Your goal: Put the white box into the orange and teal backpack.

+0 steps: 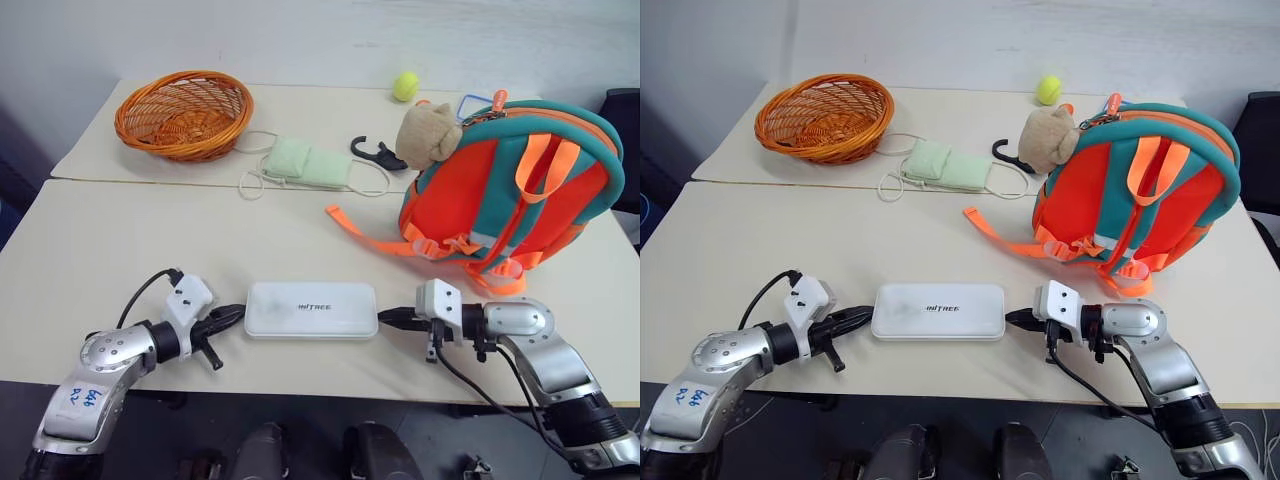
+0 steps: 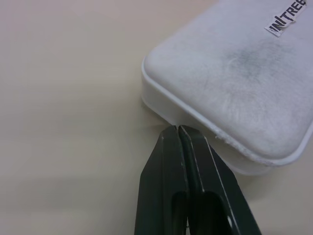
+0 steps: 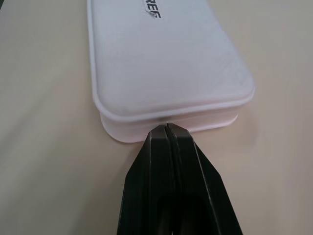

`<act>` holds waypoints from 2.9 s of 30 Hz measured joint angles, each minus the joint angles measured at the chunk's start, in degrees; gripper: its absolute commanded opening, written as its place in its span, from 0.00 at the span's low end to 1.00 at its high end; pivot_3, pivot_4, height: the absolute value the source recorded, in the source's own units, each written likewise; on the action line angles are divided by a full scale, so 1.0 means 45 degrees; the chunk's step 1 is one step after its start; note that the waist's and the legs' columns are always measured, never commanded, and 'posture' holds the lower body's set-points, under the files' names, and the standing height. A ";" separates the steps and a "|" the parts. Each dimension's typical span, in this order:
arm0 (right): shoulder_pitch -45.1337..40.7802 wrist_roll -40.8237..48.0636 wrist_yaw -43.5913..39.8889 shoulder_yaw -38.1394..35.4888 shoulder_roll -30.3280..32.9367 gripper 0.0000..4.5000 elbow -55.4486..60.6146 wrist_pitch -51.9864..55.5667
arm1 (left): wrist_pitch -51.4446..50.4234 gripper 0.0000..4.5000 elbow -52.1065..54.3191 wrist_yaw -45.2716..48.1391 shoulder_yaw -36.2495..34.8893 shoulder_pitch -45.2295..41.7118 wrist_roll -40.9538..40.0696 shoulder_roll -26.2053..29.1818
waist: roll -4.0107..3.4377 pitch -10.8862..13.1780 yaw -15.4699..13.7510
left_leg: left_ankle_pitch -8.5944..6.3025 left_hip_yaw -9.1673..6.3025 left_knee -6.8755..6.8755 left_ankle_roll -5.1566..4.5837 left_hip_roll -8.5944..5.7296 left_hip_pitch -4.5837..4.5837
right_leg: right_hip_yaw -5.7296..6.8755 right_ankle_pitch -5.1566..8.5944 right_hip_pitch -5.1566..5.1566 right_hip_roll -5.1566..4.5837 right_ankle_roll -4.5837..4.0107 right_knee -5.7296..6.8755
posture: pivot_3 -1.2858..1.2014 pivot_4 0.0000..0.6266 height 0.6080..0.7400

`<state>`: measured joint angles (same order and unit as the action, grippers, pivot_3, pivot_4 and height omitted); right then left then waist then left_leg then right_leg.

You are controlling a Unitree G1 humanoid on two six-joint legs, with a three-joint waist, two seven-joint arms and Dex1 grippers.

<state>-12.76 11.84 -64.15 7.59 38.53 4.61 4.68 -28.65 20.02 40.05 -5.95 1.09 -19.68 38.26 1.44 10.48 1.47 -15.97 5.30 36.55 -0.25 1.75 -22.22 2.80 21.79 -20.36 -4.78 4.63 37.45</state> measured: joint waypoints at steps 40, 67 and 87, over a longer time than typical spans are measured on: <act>-0.1733 -0.1580 0.0276 0.1064 -0.0442 0.00 -0.1741 -0.1390 | -1.4084 0.91 -0.6593 -0.0915 -0.2322 -0.7098 -0.7077 -0.2539 | -0.0009 0.0009 -0.0270 | -0.0011 -0.0018 0.0151 0.0000 -0.0006 -0.0028 | -0.0002 0.0012 -0.0005 0.0008 -0.0017 0.0087 | 0.52 0.24 1.00; 0.4645 0.2050 0.2195 -0.4260 0.0175 0.51 0.0598 -0.0374 | -0.7888 0.30 -0.2702 0.0932 -0.1777 -0.4472 -0.8252 -0.1475 | -0.0018 0.0014 -0.0238 | -0.0008 -0.0011 0.0109 0.0023 0.0019 -0.0035 | -0.0008 0.0013 0.0004 0.0038 -0.0018 0.0020 | 0.52 0.24 1.00; 0.1959 0.5201 0.2096 -0.8392 0.1298 0.99 -0.1276 0.1042 | -0.0212 0.30 -0.3141 0.5120 -0.1992 -0.2054 -0.4973 -0.0722 | -0.0059 0.0033 0.0258 | -0.0081 0.0010 0.0094 -0.0027 0.0057 0.0009 | -0.0025 0.0015 0.0028 0.0068 -0.0021 0.0012 | 0.52 0.24 1.00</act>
<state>-3.94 35.24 -54.72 -30.17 44.37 -1.13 9.37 -29.60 5.89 63.09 -14.91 -8.15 -42.06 35.01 1.17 10.63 2.63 -16.34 5.34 36.97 -0.36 2.01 -22.18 2.69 21.85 -20.24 -4.48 4.53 37.51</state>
